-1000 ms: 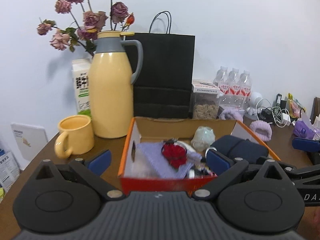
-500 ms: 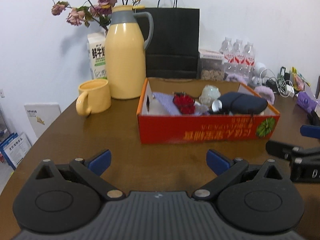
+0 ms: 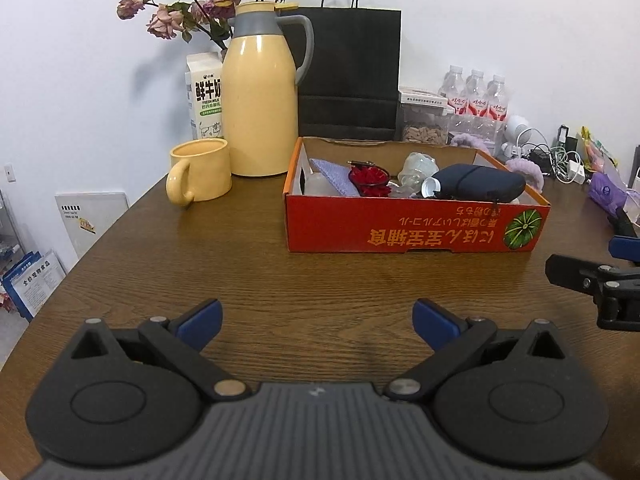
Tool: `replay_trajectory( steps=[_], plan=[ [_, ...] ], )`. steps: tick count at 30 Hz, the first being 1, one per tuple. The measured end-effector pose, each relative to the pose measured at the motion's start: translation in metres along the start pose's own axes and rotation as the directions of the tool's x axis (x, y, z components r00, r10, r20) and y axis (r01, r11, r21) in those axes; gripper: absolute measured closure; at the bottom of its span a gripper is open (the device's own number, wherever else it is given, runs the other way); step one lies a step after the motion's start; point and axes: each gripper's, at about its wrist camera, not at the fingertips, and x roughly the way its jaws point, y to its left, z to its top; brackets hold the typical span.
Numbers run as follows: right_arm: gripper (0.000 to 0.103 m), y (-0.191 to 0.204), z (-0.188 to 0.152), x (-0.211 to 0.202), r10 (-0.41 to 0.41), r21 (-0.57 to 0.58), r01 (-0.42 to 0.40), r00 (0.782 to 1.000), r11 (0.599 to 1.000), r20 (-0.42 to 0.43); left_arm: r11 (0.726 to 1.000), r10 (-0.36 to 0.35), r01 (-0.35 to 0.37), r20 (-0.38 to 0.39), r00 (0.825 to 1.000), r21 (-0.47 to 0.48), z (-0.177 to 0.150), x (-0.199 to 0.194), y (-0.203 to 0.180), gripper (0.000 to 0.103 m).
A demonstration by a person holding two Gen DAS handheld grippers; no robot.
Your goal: Organize objects
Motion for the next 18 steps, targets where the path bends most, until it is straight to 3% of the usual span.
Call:
replay_trajectory(
  steps=[18],
  plan=[
    [0.000,-0.0007,0.0015,-0.0024,-0.002,0.003,0.002,1.000,1.000,0.004,1.000,-0.001,0.001,0.001,1.000,-0.001,0.0007,-0.0006,-0.0005,0.000]
  ],
)
